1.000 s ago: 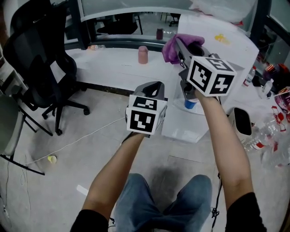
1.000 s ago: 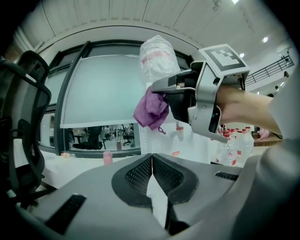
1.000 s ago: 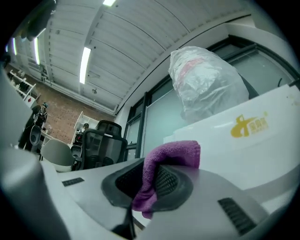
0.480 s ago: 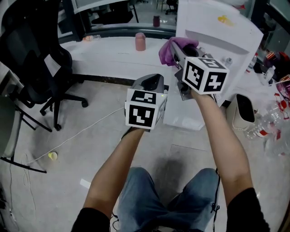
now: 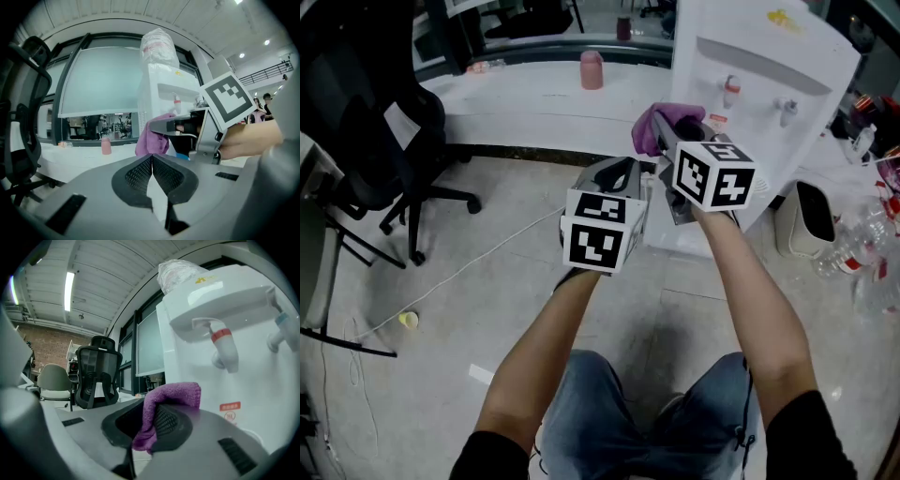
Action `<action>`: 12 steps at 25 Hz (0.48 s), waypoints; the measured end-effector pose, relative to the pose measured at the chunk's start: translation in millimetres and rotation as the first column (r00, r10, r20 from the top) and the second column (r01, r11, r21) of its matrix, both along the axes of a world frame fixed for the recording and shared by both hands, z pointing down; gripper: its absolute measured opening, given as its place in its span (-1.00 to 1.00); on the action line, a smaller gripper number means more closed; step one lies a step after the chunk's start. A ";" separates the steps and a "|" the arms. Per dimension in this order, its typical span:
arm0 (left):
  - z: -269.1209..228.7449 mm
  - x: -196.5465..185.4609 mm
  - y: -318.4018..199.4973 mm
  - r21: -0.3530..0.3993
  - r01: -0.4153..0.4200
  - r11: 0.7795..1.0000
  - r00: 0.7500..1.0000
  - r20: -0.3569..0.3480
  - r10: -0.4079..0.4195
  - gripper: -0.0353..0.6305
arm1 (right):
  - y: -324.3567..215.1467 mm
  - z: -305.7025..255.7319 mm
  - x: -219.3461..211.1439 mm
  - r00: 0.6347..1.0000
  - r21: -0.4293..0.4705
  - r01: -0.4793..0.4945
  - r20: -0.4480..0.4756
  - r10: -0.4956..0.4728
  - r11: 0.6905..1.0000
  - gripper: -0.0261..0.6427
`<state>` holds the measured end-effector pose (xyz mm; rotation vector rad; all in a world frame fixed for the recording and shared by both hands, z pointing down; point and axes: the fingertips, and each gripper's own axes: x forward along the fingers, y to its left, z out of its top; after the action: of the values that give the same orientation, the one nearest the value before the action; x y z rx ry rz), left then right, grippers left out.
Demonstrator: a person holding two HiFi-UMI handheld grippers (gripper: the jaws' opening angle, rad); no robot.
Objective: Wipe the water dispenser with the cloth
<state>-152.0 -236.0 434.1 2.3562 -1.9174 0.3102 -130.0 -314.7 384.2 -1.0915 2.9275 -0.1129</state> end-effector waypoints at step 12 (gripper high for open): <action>45.3 -4.9 2.0 -0.051 -0.002 0.999 1.000 0.005 0.003 -0.81 | -0.1 91.3 3.1 0.998 -0.099 -0.009 -0.070 0.002 0.995 -0.79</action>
<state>-157.0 -233.9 479.4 2.3282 -1.8857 0.3606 -126.8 -314.8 475.5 -1.1389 3.0100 -0.2268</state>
